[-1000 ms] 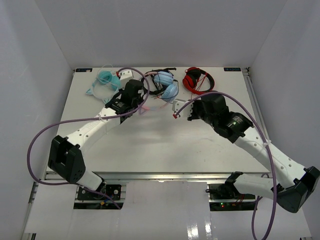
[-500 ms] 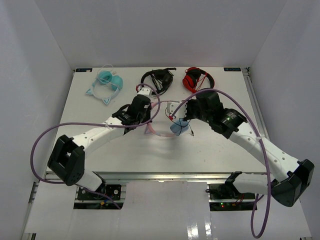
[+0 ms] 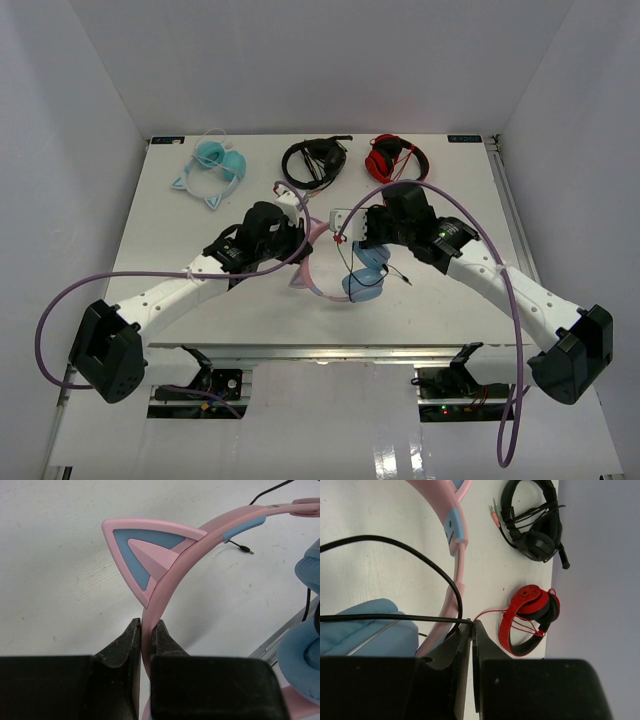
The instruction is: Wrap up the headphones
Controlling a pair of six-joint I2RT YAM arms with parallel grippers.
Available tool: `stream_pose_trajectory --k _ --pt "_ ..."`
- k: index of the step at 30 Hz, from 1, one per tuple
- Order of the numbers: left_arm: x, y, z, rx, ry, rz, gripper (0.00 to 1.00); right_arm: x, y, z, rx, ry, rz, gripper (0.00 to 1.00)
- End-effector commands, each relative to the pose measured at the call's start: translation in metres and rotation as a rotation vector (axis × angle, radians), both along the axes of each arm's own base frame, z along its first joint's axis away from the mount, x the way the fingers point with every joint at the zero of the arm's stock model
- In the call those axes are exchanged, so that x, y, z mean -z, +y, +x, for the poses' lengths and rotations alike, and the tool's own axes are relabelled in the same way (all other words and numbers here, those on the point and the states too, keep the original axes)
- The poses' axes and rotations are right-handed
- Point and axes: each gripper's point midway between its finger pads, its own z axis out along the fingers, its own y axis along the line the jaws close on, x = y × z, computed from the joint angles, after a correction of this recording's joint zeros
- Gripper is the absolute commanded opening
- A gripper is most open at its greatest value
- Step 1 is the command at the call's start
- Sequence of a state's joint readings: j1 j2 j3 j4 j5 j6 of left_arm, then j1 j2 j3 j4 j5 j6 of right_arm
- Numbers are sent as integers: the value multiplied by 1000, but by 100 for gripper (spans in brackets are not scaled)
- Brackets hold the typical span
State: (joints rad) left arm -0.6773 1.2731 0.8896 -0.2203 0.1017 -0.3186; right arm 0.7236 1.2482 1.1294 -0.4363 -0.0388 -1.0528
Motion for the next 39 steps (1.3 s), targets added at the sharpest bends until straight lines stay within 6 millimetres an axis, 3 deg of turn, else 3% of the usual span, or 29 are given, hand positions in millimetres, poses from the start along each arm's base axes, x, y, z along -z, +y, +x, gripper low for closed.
stream_pose_trajectory --k 1,5,7,10,15,20,25,28,30,35,39 --pt "-49 -18 -12 95 -86 -148 0 -14 14 1 -21 53 121 8" --pt "-62 -16 -11 72 -101 -178 0 -14 11 0 1 130 200 22" --pt "-69 -15 -9 48 -105 -194 0 -16 9 -1 18 194 266 40" --pt "-75 -11 -7 5 -90 -209 0 -28 3 -1 50 284 378 57" --pt "-82 -6 -5 -55 -68 -224 0 -47 -27 10 127 368 525 81" --pt "-97 -4 -4 -90 -65 -260 0 -40 -38 -5 56 525 632 87" --pt "-118 -4 -5 -95 -79 -296 0 3 -31 -39 -96 663 656 90" --pt "-128 -4 -6 -97 -88 -314 0 26 -26 -58 -248 638 646 97" --pt "-135 -3 -7 -97 -94 -324 0 50 -25 -64 -316 596 634 94" --pt "-144 -2 -9 -98 -102 -333 0 74 -24 -27 -235 531 627 95" --pt "-143 -3 -9 -96 -96 -331 0 71 -19 6 -175 438 643 95"
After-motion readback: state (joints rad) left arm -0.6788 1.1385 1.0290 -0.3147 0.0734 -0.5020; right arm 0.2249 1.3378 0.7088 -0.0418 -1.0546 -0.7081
